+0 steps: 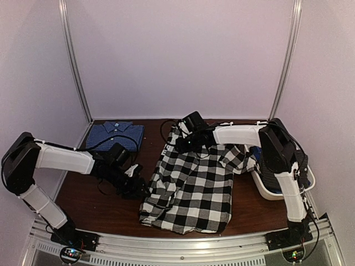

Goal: Fold and stack the long sleeve shirts
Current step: Move the 1/3-folded shirt to the center of the board.

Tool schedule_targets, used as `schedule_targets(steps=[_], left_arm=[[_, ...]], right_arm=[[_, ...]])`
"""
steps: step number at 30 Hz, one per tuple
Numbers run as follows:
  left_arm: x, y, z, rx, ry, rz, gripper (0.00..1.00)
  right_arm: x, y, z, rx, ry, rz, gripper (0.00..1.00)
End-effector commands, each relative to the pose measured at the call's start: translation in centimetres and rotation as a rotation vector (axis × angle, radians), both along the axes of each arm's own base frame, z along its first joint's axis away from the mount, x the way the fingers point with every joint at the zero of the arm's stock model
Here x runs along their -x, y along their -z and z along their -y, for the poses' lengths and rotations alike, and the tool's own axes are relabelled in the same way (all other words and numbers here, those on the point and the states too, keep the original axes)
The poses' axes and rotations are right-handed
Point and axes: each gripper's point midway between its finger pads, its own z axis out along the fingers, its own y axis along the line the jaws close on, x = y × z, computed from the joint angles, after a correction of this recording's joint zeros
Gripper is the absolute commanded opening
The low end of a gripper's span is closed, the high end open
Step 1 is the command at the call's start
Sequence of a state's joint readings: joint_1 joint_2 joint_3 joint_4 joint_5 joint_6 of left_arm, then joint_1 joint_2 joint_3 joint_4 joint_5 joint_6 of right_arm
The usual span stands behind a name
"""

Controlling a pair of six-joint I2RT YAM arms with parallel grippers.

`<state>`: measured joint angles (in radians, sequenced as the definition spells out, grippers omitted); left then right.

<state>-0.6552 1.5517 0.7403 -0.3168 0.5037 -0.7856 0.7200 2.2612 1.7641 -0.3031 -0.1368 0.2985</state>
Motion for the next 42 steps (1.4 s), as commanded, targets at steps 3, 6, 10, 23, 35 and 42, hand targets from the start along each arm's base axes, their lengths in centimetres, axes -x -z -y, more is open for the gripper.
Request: schedule_targets(steps=[3,6,10,23,35,42], left_arm=[[1.4,0.3,0.1,0.031,0.052,-0.037,0.55],[2.0,0.6,0.1,0.032,0.054,-0.058,0.49],[2.8,1.3,-0.1,0.017,0.048,-0.092,0.43],[5.0,0.7,1.5,0.036,0.031,-0.190,0.00],[8.2,-0.4,-0.9,0.061,-0.042,-0.259,0.00],[9.5,0.2,-1.7,0.044,-0.047,-0.276,0.07]], right_arm=[[-2.7,0.7,-0.7,-0.034,0.013,0.021,0.45],[-3.6,1.5,-0.6,-0.036,0.024,0.020,0.45],[-4.9,1.8,-0.7,-0.050,0.034,0.030,0.43],[-5.2,4.9,-1.9,-0.094,0.009,-0.029,0.43],[-3.1,6.7,-6.3,-0.197,-0.052,-0.106,0.42],[-3.0,6.8,-8.8,-0.243,-0.096,-0.117,0.43]])
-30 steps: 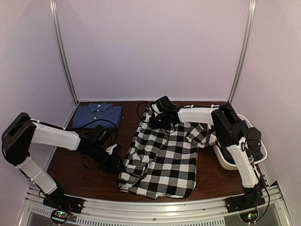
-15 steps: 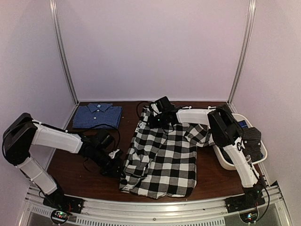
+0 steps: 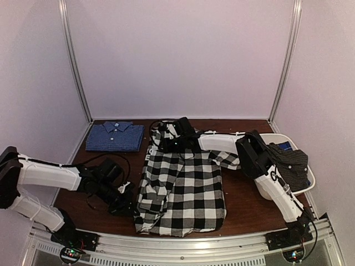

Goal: Fold and stack the long sleeve shirts
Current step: Move the 1/3-folded shirt to the center of the board.

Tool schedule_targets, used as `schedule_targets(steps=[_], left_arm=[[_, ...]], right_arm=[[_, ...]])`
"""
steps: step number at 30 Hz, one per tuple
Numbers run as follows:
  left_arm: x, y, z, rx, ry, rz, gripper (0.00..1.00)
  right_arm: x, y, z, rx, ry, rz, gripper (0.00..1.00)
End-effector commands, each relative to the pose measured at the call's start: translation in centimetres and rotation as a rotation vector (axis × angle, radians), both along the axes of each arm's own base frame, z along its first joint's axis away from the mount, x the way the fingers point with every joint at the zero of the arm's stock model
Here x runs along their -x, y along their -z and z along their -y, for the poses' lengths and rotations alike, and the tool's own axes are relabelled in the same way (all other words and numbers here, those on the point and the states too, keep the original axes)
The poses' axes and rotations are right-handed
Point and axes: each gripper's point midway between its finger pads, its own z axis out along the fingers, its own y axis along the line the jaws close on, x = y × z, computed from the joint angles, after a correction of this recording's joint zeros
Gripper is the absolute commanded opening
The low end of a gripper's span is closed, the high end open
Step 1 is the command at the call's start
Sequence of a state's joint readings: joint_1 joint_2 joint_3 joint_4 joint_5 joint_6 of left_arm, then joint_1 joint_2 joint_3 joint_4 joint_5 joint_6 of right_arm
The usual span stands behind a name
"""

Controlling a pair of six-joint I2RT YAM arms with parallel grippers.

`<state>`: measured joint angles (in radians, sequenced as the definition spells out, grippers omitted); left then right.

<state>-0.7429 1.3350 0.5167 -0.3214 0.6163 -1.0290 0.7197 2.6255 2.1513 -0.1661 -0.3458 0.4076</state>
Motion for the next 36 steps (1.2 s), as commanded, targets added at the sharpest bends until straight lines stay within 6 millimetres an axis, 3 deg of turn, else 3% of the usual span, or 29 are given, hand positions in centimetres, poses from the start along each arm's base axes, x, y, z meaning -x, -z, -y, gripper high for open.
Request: schedule_targets(steps=[1,6,10,14,18,21,29,32,36], left_arm=[[1.3,0.1,-0.3,-0.012,0.010,-0.045,0.12],[-0.4,-1.4,-1.0,-0.111,0.036,0.049,0.40],[-3.3,-4.3,-1.6,-0.169,0.018,0.159,0.45],[-8.3,-7.9,-1.0,-0.141,-0.017,0.296,0.46],[-14.4,-9.9,0.3,-0.114,-0.041,0.418,0.44],[-19.4,-11.4,1.9,-0.069,-0.059,0.517,0.42],[-32.5,-11.4,4.6,-0.104,-0.114,0.689,0.31],[-36.3,-9.5,5.2,-0.114,-0.128,0.706,0.28],[-39.7,-7.7,6.7,-0.062,-0.124,0.715,0.26]], right_arm=[[1.0,3.0,-0.5,0.023,-0.022,-0.071,0.43],[0.3,1.1,-0.3,0.026,-0.043,-0.037,0.48],[-0.3,-2.0,-0.1,0.025,-0.060,0.006,0.57],[-1.0,-5.5,1.3,0.036,-0.037,0.045,0.66],[-1.1,-8.6,3.3,0.068,0.000,0.076,0.73],[-0.7,-10.3,5.2,0.090,0.033,0.087,0.74],[1.9,-13.7,10.1,0.150,0.115,0.101,0.67],[3.2,-14.3,12.5,0.175,0.159,0.105,0.65],[5.2,-15.2,15.6,0.203,0.212,0.109,0.65]])
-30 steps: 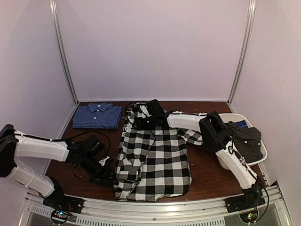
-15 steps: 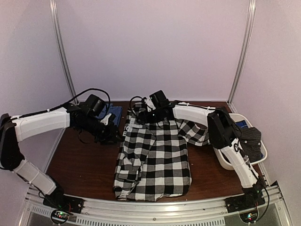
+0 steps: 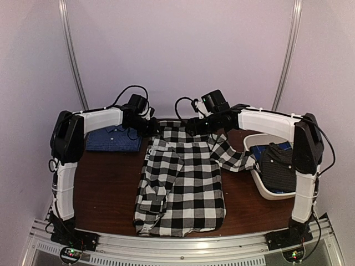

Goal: Fold and stack the long sleeve shirts
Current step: Move the 1/3-folded shirt to the center of the board.

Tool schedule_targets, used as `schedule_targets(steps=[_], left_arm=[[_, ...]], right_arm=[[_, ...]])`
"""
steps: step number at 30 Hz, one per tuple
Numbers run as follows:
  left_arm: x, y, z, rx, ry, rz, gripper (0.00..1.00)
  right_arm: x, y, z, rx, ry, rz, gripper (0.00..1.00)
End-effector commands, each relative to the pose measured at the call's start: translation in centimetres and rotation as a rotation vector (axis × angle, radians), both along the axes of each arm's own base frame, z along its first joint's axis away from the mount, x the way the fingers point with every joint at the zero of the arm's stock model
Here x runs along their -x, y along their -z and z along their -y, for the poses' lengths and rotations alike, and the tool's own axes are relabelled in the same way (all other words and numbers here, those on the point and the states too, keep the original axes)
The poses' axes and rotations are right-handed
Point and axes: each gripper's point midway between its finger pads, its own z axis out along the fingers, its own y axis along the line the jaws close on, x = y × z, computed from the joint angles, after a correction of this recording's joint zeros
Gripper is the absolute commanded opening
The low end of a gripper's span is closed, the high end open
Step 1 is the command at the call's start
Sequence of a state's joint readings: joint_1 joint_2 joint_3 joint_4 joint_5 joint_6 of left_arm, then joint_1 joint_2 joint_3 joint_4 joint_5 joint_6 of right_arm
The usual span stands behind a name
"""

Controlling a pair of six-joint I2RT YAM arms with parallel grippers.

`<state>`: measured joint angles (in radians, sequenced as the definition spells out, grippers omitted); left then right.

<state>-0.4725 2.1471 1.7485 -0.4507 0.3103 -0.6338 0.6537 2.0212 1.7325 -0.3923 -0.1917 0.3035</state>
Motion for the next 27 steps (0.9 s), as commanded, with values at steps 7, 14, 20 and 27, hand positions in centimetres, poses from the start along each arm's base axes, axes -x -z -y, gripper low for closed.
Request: schedule_targets(steps=[7,14,20,27], left_arm=[[-7.5,4.3,0.5,0.003,-0.027,0.087,0.20],[-10.5,7.6,-0.9,0.008,-0.060,0.094,0.18],[-10.6,9.8,-1.1,0.008,-0.066,0.063,0.18],[-10.7,8.9,-0.1,0.065,-0.039,0.071,0.20]], right_arm=[[4.4,-0.8,7.6,0.075,0.154,0.004,0.64],[7.6,0.8,13.6,0.147,0.290,-0.028,0.64],[10.4,0.2,19.7,0.187,0.435,-0.039,0.66],[13.4,3.0,24.1,0.194,0.526,-0.113,0.69]])
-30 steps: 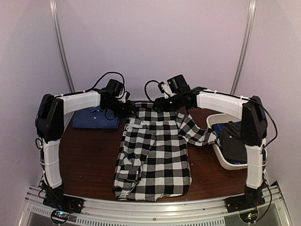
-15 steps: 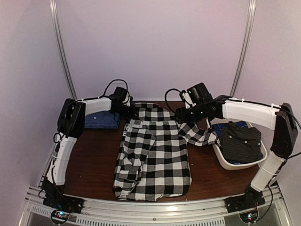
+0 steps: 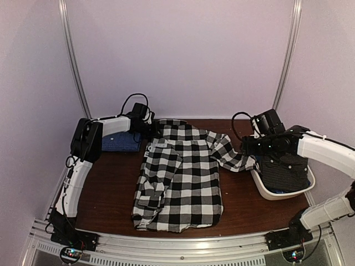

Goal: Fold and stack the long sleeve shirts
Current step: Move the 1/3-folded shirt to the center of the board, then pick up the sleeve from the bin.

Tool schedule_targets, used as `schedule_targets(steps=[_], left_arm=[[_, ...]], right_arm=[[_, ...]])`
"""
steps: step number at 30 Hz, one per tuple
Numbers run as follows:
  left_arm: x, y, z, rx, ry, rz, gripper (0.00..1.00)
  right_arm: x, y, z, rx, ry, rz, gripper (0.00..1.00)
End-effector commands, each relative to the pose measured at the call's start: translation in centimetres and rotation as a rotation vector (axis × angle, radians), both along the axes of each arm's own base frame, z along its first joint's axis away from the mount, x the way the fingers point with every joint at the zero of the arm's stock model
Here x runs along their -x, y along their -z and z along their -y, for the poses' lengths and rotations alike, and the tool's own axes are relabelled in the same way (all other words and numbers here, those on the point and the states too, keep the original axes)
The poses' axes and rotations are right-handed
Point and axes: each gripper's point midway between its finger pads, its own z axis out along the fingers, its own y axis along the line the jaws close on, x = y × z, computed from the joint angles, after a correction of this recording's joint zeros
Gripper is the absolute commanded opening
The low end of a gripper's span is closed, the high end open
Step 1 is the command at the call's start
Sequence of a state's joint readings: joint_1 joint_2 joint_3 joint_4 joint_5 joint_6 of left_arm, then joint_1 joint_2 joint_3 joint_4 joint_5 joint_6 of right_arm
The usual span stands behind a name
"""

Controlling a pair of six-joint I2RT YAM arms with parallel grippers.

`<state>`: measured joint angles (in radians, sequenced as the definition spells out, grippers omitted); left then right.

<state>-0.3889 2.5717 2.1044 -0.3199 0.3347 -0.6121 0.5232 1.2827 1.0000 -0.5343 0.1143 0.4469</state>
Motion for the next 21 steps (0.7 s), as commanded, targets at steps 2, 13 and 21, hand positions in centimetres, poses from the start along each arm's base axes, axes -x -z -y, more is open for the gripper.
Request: schedule_targets(steps=[2,13,21], left_arm=[[-0.8,-0.4,0.7,0.048,0.024,0.021,0.20],[-1.2,-5.4,2.3,0.135,0.088,0.098,0.26],[-1.2,-9.3,2.7,0.178,0.107,0.153,0.28]], right_arm=[[2.2,3.6,3.5,0.006,0.098,-0.084,0.69],[5.0,7.3,4.5,-0.158,0.119,-0.148,0.69],[4.6,8.2,3.6,-0.282,0.125,-0.137,0.67]])
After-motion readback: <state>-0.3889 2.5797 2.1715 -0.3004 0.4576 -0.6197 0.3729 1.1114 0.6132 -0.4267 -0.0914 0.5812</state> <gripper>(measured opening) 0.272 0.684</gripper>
